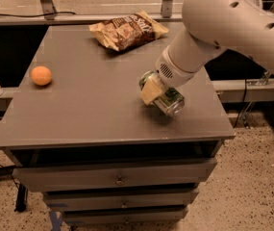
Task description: Pick green can
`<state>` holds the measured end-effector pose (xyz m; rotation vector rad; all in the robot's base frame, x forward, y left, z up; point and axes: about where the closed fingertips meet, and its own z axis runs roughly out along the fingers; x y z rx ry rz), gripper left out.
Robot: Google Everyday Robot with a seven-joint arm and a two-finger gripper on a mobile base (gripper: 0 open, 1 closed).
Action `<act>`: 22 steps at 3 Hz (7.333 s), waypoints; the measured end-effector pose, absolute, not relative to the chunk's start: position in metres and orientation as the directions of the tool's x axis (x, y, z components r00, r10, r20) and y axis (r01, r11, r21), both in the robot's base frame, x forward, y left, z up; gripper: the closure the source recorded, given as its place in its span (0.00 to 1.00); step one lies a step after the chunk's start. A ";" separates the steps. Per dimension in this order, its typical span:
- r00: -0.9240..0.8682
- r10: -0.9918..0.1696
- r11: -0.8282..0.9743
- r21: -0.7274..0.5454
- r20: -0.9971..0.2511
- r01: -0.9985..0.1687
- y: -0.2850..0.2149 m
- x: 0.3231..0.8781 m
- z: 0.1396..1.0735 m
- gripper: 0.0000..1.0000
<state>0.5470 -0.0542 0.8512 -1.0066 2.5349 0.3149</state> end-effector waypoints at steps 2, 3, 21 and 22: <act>-0.568 -0.358 0.651 0.238 -0.741 -0.721 -0.046 0.593 0.888 1.00; -0.476 -0.222 0.580 0.277 -0.851 -0.766 -0.039 0.608 0.911 1.00; 0.116 -0.046 0.388 -0.125 -0.992 -0.913 -0.089 0.589 0.894 0.00; 0.151 -0.096 0.456 -0.178 -0.984 -0.872 -0.133 0.588 0.921 0.00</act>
Offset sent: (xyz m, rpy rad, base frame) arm 0.0711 0.0131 0.0729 0.7426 -0.2566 0.0241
